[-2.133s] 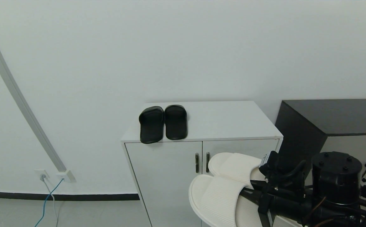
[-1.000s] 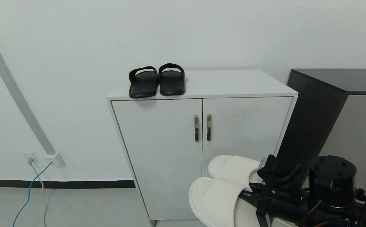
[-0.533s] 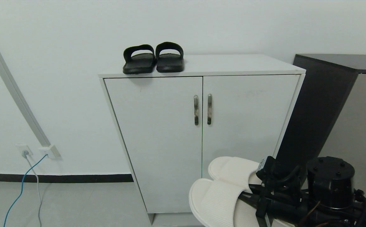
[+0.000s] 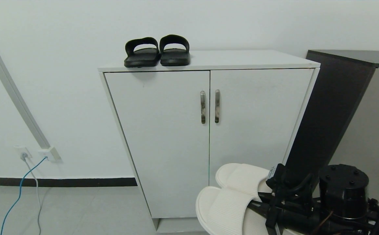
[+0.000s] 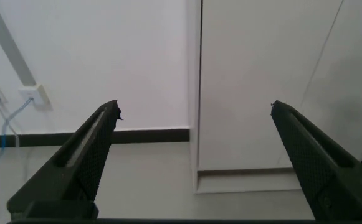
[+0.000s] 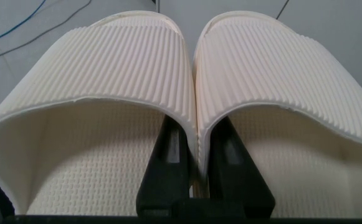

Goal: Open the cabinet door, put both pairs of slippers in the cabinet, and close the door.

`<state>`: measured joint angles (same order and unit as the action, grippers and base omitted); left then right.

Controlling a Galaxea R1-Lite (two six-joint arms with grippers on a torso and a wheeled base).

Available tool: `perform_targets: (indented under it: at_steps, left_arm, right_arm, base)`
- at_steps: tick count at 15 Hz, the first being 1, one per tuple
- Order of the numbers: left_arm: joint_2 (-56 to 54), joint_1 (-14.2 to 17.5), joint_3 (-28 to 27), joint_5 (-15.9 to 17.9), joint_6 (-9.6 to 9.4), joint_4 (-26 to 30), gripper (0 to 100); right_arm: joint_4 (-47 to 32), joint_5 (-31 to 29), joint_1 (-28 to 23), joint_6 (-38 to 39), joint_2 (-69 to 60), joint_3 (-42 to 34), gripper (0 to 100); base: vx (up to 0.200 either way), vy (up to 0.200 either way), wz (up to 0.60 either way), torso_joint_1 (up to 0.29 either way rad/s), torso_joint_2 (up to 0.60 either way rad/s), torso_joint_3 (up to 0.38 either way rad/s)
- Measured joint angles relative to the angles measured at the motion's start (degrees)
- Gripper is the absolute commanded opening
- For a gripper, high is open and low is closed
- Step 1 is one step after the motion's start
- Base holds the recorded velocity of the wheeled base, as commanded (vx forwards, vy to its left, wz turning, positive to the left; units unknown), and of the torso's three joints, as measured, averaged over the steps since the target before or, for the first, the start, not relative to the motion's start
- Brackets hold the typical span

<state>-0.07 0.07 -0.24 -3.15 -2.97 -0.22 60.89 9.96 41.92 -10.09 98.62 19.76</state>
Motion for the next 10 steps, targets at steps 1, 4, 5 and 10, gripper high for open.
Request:
perform_targets:
  at_steps: [1,4,5,10]
  left_arm:
    - [0.0,0.0,0.0,-0.2,-0.44,0.0,100]
    - [0.0,0.0,-0.4,-0.6,-0.88,-0.7,100]
    - [0.3,0.0,-1.4,-0.4,0.41,-0.5,100]
    - [9.2,-0.2,-10.8,12.0,6.53,0.5,100]
  right_arm:
    - [0.0,0.0,0.0,0.0,0.0,0.0,0]
    - [0.0,0.1,-0.1,0.0,0.0,-0.2,0]
    - [0.0,0.4,-0.1,0.0,0.0,-0.4,0]
    - [1.6,0.0,0.6,-0.4,0.3,-1.3,0]
  base:
    - [0.000,0.000,0.00,0.000,0.00,0.000]
    - [0.000,0.000,0.00,0.000,0.00,0.000]
    - [0.000,0.000,0.00,0.000,0.00,0.000]
    - [0.000,0.000,0.00,0.000,0.00,0.000]
